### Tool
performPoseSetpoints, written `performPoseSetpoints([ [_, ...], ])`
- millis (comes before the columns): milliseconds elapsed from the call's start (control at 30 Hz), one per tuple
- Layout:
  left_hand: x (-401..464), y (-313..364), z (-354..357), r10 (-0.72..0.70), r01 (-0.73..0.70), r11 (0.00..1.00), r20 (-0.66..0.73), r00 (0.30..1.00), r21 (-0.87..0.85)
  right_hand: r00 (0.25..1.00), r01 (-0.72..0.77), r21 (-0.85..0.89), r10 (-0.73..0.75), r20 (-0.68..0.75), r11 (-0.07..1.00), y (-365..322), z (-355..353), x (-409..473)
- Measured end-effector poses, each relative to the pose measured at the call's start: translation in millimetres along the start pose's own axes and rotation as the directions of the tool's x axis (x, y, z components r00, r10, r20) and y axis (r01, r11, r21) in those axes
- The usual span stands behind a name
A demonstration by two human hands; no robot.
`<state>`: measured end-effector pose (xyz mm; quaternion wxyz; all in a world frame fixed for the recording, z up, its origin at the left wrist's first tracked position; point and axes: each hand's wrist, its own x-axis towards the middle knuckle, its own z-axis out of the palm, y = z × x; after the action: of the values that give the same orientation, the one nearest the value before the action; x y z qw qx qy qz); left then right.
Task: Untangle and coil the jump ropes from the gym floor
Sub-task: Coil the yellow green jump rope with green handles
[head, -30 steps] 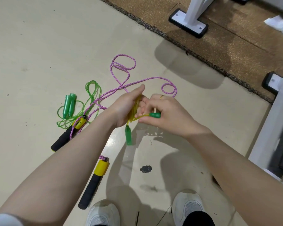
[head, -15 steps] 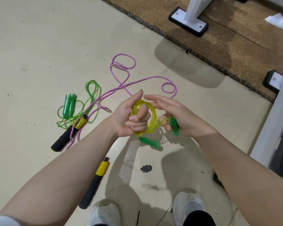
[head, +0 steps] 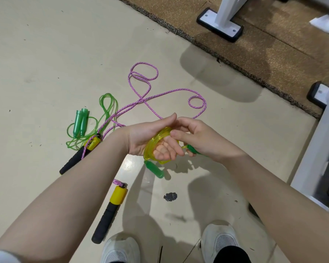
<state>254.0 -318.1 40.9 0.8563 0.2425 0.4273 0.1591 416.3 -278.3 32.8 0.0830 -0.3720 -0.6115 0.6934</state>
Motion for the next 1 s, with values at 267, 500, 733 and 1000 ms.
performPoseSetpoints([
  [267,1,4,-11,0.054,-0.047,0.996,-0.091,0.994,0.078,0.991,0.052,-0.198,-0.076,-0.114,0.979,-3,9,9],
  [500,16,-7,-11,0.099,-0.176,0.957,-0.311,0.945,-0.229,0.974,-0.07,-0.339,-0.009,-0.226,0.938,-10,14,8],
  [733,24,-15,-10,0.293,-0.497,0.834,-0.569,0.769,-0.241,0.966,0.003,-0.433,-0.115,-0.232,0.901,-10,10,4],
  [1000,37,-42,-4,0.335,-0.395,0.9,-0.285,0.898,-0.185,0.929,0.117,0.255,-0.015,-0.369,0.96,-10,-17,4],
])
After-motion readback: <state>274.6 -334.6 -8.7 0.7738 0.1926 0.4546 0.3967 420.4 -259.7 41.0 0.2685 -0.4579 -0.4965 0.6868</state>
